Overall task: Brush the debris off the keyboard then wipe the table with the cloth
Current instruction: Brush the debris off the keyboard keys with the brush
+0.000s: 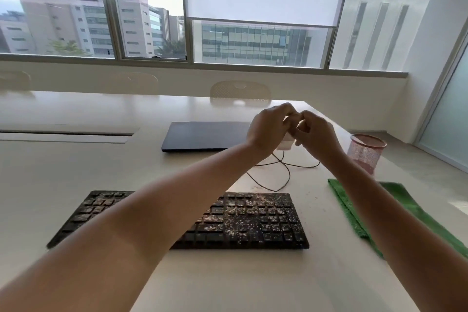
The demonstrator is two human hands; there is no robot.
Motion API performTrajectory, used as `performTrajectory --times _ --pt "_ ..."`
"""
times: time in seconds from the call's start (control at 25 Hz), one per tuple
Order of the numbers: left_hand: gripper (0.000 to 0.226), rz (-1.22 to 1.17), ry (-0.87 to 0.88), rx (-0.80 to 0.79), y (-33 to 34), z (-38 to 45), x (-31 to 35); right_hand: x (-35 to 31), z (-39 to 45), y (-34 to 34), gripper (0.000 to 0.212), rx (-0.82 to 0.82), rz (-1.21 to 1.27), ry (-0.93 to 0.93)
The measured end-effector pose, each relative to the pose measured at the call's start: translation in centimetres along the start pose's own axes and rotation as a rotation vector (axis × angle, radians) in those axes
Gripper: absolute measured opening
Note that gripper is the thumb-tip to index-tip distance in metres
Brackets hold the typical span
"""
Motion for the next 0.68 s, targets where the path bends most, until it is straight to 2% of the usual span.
performTrajectory --times 0.16,0.28,0.4,0.48,0.6,0.68 --pt "0.014 0.094 -0.007 -0.087 -6.7 -3.8 -3.6 -6.7 -0.7 6.5 0.009 -0.047 0.025 0.045" --pt "0.028 0.043 -0.088 -0.091 -13.3 -7.4 -9.1 -10.2 -1.4 10.9 0.009 -0.037 0.137 0.08" --pt "0.033 0.015 -0.307 0.047 -20.7 -13.9 -18.0 -12.0 -2.4 14.4 0.011 -0.047 0.36 0.156" --pt "0.036 0.13 -0.523 0.106 -24.2 -19.3 -24.4 -13.3 -2.9 16.9 0.017 -0.07 0.526 0.215" --pt "0.044 0.235 -0.858 -0.055 -25.0 -26.6 -31.7 -16.0 -3.0 21.2 0.023 -0.151 0.603 0.243" --pt "0.047 0.285 -0.94 -0.209 -23.7 -29.0 -34.3 -18.2 -2.8 24.2 0.023 -0.227 0.61 0.246"
Point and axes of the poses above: each hand's wrist, its own z-axis towards the middle knuckle, its own y-axis out of the palm, x = y × z, the point moved 9 cm from there along z, towards the middle knuckle, and after that the axes turned 9 degrees about -x, right-handed, at the moved point
